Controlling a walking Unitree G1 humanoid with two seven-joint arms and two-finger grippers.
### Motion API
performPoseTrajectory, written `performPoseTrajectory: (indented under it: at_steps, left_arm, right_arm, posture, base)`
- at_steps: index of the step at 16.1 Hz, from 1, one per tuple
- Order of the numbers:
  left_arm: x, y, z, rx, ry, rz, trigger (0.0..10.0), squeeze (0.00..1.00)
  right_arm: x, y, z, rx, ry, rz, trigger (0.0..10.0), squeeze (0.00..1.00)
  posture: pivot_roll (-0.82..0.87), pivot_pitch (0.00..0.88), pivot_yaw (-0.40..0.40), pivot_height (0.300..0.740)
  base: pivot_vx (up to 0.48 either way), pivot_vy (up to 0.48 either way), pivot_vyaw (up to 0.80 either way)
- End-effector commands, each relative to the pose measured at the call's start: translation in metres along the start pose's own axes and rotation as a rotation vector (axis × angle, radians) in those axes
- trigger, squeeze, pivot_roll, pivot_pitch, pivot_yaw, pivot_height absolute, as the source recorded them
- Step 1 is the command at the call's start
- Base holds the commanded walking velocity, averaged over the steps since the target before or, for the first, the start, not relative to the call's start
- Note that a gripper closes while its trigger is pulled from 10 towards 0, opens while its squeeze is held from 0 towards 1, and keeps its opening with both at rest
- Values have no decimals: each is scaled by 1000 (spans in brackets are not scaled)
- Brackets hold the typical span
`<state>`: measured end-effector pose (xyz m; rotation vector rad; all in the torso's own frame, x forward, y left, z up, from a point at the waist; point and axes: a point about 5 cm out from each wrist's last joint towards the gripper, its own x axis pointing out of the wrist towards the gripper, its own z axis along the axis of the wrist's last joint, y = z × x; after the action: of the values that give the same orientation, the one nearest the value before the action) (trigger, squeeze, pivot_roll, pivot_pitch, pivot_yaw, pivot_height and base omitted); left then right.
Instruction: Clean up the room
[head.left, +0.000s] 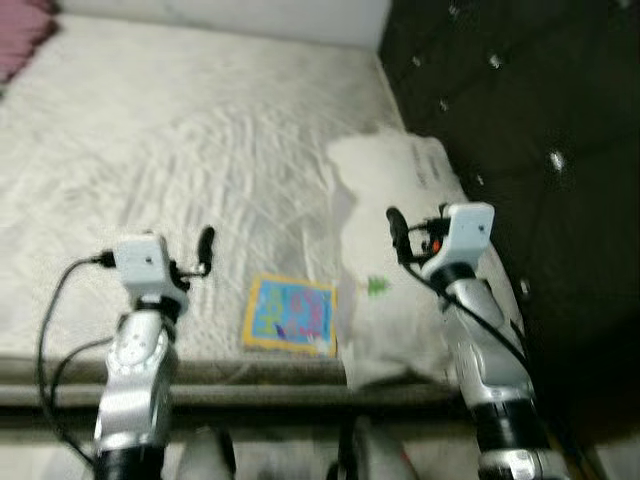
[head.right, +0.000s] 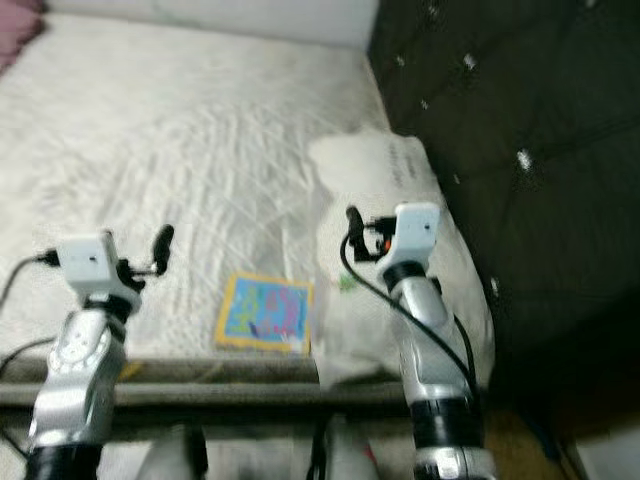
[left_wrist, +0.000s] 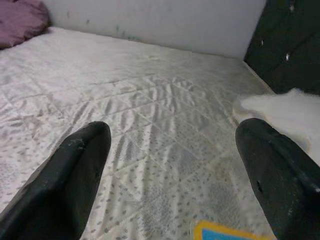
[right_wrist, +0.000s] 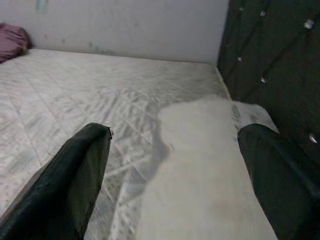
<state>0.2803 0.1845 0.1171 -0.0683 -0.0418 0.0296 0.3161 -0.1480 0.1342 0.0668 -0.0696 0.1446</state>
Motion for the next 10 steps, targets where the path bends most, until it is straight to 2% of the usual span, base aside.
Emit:
performPoseTrajectory:
  at_steps: [1,5,10]
  left_arm:
    - [2,-7,-3,-16,23,-24,10000,0]
    - [2,-10,-2,-11,27,-50,10000,0]
    - [2,-7,-6,-53,60,-47,10000,0]
  right_arm:
    - [0,-7,0,-10,-1,-30,10000,0]
    - [0,-7,0,-16,-4,-36,10000,0]
    - [-1,-9,-2,-13,-1,-48,10000,0]
  posture:
    - [16,0,-108,740]
    - [16,0,-108,740]
    - [13,0,-109,740]
  base:
    - [0,0,0]
    - [0,0,0]
    - [0,0,0]
